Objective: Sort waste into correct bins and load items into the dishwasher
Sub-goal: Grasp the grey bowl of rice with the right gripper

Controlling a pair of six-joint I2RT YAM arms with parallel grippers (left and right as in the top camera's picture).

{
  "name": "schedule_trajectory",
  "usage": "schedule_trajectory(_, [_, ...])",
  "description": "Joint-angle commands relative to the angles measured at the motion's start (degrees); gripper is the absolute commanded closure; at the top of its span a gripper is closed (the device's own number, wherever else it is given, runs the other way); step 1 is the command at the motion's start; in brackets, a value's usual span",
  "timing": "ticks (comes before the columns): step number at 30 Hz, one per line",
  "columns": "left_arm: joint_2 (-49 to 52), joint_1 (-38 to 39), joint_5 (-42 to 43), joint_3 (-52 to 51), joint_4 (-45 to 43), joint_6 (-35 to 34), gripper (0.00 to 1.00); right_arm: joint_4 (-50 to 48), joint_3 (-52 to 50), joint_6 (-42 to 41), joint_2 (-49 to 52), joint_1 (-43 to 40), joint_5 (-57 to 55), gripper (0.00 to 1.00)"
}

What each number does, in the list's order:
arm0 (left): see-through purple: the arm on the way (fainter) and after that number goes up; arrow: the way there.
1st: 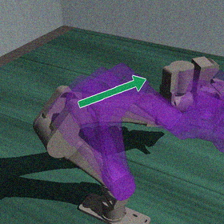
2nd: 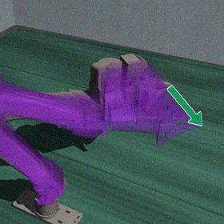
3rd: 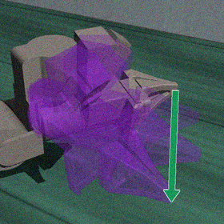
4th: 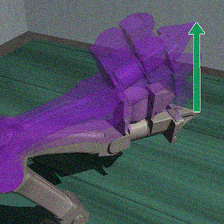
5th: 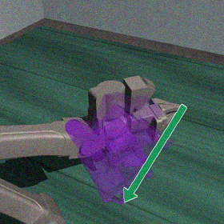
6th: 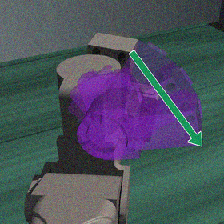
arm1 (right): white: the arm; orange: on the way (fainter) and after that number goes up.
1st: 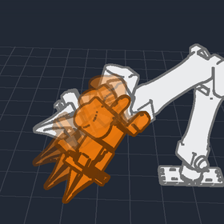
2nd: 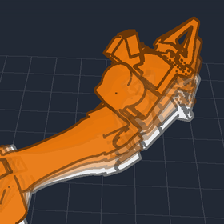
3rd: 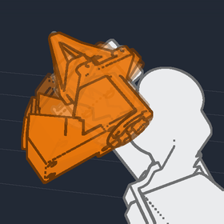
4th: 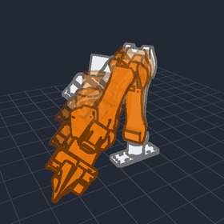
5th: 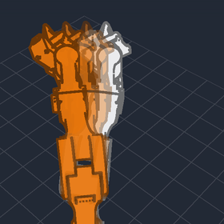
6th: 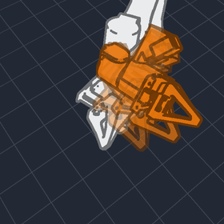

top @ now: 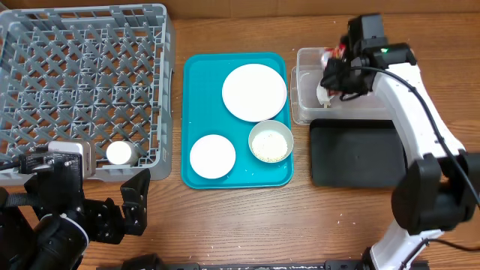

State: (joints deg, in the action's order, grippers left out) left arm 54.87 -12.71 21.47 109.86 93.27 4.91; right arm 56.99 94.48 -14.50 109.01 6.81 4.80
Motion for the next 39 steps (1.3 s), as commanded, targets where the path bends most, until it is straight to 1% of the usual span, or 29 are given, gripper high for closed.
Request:
schedule_trajectory(1, [-0.13, 0.31, 0.42, -0.2, -0.07, 1.33, 0.0, 0.87, 1.01, 1.11, -0.83, -0.09, -0.59, 0.56])
schedule_trajectory(2, [-0.13, 0.31, 0.42, -0.2, -0.09, 1.33, 0.0, 2.23, 2.08, 0.94, -1.27, -0.09, -0.59, 0.53])
schedule_trajectory(4, [-0.13, 0.31, 0.42, -0.2, -0.09, 1.33, 0.0, 6.69, 5.81, 0.72, -3.52, -0.09, -0.61, 0.51])
schedule_trajectory(7, [-0.13, 0.31, 0.42, -0.2, -0.09, 1.33, 0.0, 10.93, 8.57, 0.7, -8.35, -0.07, 1.84, 0.51])
schedule_trajectory(10, [-0.13, 0.31, 0.42, -0.2, -0.09, 1.33, 0.0, 13.86, 8.72, 0.72, -13.57, -0.07, 6.8, 0.49])
schedule_trajectory(12, [-0.13, 0.31, 0.44, -0.2, -0.09, 1.33, 0.0, 17.0, 8.72, 0.76, -16.52, -0.02, 11.47, 0.46])
schedule_trajectory(14, [-0.13, 0.31, 0.42, -0.2, -0.09, 1.33, 0.0, 21.46, 8.72, 0.76, -18.21, 0.55, 15.54, 0.45])
schedule_trajectory(17, [-0.13, 0.31, 0.42, -0.2, -0.07, 1.33, 0.0, 28.85, 8.07, 0.79, -18.51, 3.1, 16.28, 0.45])
schedule_trajectory(20, [-0.13, 0.31, 0.42, -0.2, -0.07, 1.33, 0.0, 31.23, 4.22, 0.79, -18.51, 7.34, 16.24, 0.45])
schedule_trajectory(22, [-0.13, 0.31, 0.42, -0.2, -0.09, 1.33, 0.0, 28.26, -1.97, 0.76, -18.51, 13.66, 16.26, 0.45])
schedule_trajectory(23, [-0.13, 0.31, 0.42, -0.2, -0.09, 1.33, 0.0, 26.8, -3.39, 0.74, -18.51, 15.17, 16.26, 0.45])
schedule_trajectory(25, [-0.13, 0.31, 0.42, -0.2, -0.09, 1.33, 0.0, 20.83, -7.63, 0.72, -18.51, 19.28, 14.91, 0.45])
schedule_trajectory(27, [-0.13, 0.31, 0.42, -0.2, -0.09, 1.33, 0.0, 13.44, -12.44, -0.72, -18.45, 22.99, 9.86, 0.48])
schedule_trajectory(28, [-0.13, 0.31, 0.42, -0.2, -0.07, 1.33, 0.0, 10.12, -14.62, -2.14, -18.45, 24.39, 7.06, 0.52])
schedule_trajectory(29, [-0.13, 0.31, 0.42, -0.2, -0.09, 1.33, 0.0, 6.75, -16.7, -2.45, -18.45, 25.51, 5.09, 0.58])
schedule_trajectory(31, [-0.13, 0.31, 0.42, -0.2, -0.09, 1.33, 0.0, 0.2, -20.7, -2.47, -18.45, 27.41, 2.03, 0.64])
schedule_trajectory(32, [-0.13, 0.31, 0.42, -0.2, -0.09, 1.33, 0.0, -2.97, -22.6, -2.45, -18.45, 28.13, 1.14, 0.64])
schedule_trajectory(35, [-0.09, 0.31, 0.42, -0.2, -0.09, 1.33, 0.0, -8.55, -25.44, -2.29, -18.45, 28.76, -1.66, 0.64])
schedule_trajectory(39, [-0.09, 0.31, 0.42, -0.2, -0.09, 1.33, 0.0, -17.05, -27.32, -1.62, -17.79, 28.76, -1.77, 0.64])
